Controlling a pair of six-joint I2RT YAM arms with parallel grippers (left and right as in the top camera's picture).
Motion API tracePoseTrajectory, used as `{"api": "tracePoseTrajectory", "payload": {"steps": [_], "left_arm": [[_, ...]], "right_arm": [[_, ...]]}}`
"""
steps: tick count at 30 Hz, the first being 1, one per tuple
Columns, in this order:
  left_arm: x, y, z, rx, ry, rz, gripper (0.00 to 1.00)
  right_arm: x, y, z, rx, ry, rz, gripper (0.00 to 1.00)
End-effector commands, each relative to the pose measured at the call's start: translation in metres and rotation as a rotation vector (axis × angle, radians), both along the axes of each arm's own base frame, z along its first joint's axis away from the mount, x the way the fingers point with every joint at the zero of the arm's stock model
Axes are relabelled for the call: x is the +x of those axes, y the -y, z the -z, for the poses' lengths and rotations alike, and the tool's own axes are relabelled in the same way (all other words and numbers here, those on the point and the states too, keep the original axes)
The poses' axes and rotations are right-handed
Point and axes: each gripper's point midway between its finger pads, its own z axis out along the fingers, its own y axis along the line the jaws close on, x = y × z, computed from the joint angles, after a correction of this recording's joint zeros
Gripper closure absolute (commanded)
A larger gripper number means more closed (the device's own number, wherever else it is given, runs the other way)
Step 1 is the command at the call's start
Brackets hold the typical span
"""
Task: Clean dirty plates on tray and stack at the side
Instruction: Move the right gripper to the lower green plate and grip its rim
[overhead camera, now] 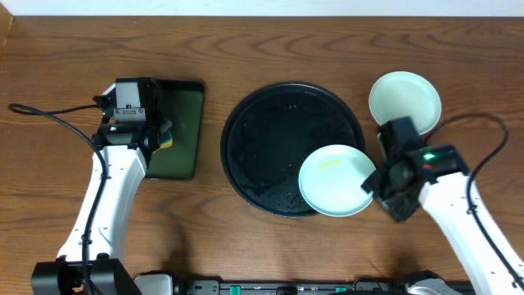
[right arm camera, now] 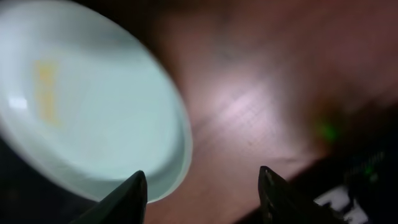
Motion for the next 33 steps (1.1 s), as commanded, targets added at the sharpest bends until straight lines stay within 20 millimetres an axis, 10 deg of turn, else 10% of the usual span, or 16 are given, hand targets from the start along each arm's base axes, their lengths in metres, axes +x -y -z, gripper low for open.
{"api": "tracePoseTrajectory", "payload": {"steps": [1, 23, 33], "left_arm": [[-0.002, -0.001, 0.001, 0.003, -0.004, 0.001, 0.92], [-0.003, -0.001, 0.001, 0.004, -0.008, 0.001, 0.92], [-0.003, -0.001, 0.001, 0.004, -0.008, 0.001, 0.92]], "right_arm": [[-0.01, -0.011, 0.014, 0.003, -0.023, 0.107, 0.4], [-0.01, -0.032, 0.066, -0.158, -0.093, 0.185, 0.41], [-0.006, -0.033, 0.067, -0.149, -0.08, 0.183, 0.98]]}}
